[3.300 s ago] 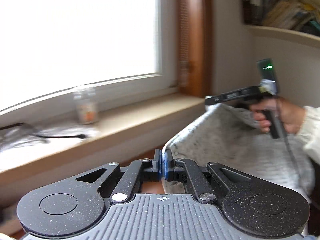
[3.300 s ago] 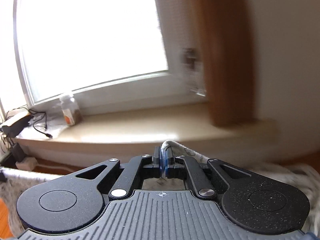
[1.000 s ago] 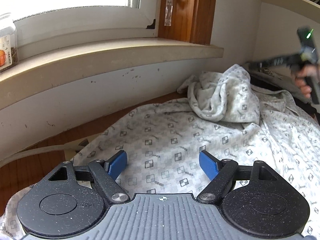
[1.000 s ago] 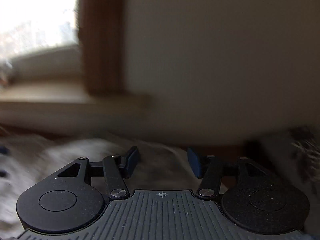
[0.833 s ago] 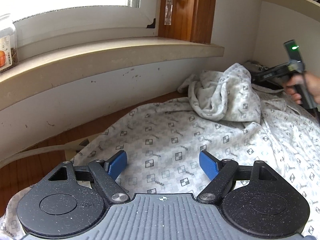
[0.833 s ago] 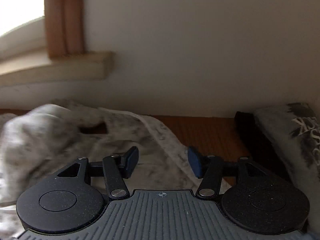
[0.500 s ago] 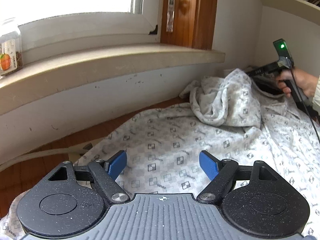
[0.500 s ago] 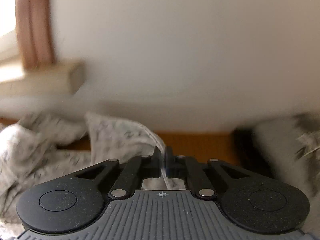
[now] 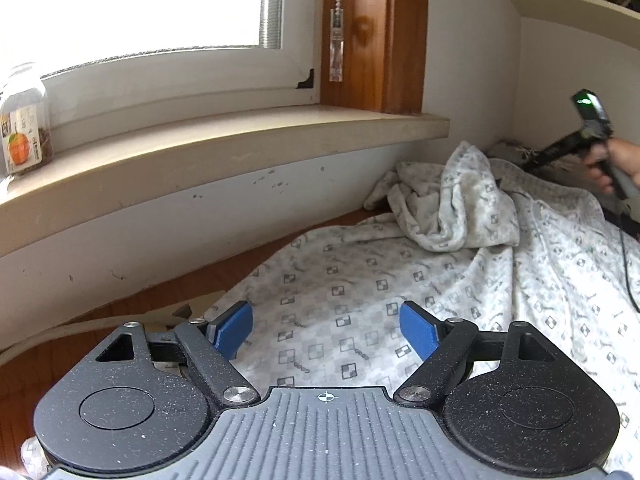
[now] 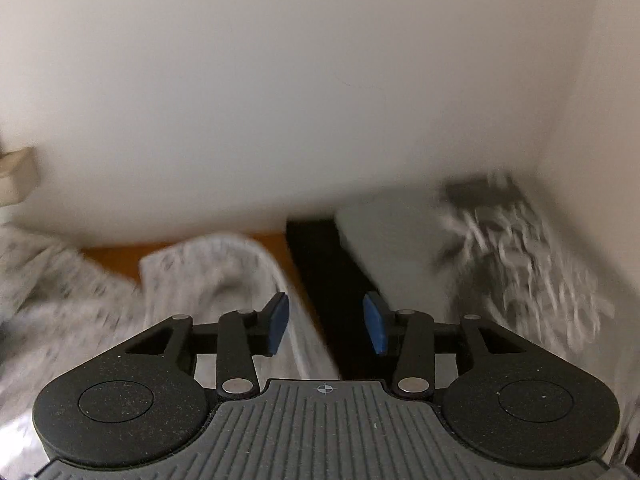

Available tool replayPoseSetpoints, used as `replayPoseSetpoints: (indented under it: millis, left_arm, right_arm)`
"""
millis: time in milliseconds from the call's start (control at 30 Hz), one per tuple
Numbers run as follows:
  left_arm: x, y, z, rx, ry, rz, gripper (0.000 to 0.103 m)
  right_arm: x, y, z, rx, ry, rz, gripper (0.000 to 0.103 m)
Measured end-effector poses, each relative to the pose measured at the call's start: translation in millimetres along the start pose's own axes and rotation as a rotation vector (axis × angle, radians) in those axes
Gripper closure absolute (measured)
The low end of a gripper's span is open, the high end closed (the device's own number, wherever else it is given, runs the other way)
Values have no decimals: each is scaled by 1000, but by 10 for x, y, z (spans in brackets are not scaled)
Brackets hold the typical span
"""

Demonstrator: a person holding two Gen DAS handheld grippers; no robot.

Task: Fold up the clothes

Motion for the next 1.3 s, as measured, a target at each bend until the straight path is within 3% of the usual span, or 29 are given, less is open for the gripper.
replayPoseSetpoints:
  millis: [67,233,267,300,333,400,433,533,600,667,800,1000,1100,1200,1267,1300]
  left_arm:
    - [1,-4,-2,4,1,1,19]
    - [2,-16,-8,15,3,3,19]
    - [2,-18,-9,17,3,3,19]
    - [-1,-24,-5,17,1,1,19]
    - [-5,-31,-1,18,-2,-2,19]
    - [-11,-36,-2,19,-2,-3,19]
    - [-14,-40,3,21,-6,-3,19]
    - [-24,-46,12,22,-13,-3,19]
    - [-30,-45,18,23,-18,0,18]
    - [-37,-39,25,25,-22,6,17]
    - [-46,-27,41,31,-32,17,17]
    - [-53,-31,49,30,-38,20,17]
    - [-60,-34,51,24,-45,18,17]
    - [-65,-35,54,25,-50,21,17]
    - [-67,-34,54,25,-51,23,17]
    - [-68,-33,55,26,-52,25,17]
  right_arm:
    - [-131,22,-32,13,-29,-10,52]
    - [-428,66,-76,15,-97,-48,55]
    - [-432,94,-61,6,-98,-45,70]
    - [-422,132,-36,-5,-90,-39,98]
    - [-367,197,-94,-47,-46,-27,100]
    - [-154,396,-301,-150,118,81,99]
    - [-111,439,-340,-165,149,125,98]
    - [-142,384,-291,-206,106,121,92]
    - [-182,316,-254,-233,75,96,58]
    - [-168,257,-284,-217,102,120,51]
    - [-40,-123,-228,-63,125,103,51]
    - [191,-961,137,73,115,12,46]
    - [221,-1211,327,67,82,-51,44]
    - [215,-1204,461,18,47,-87,44]
    - [201,-1097,457,21,37,-74,50]
    - [202,-1007,412,20,45,-51,77]
Point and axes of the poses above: each gripper's, at about its wrist camera, not at the fingertips, and z roughly the way its jaws point, y to its right, x to its top, the point moved 9 cm from there along z, roughly the way its jaws point
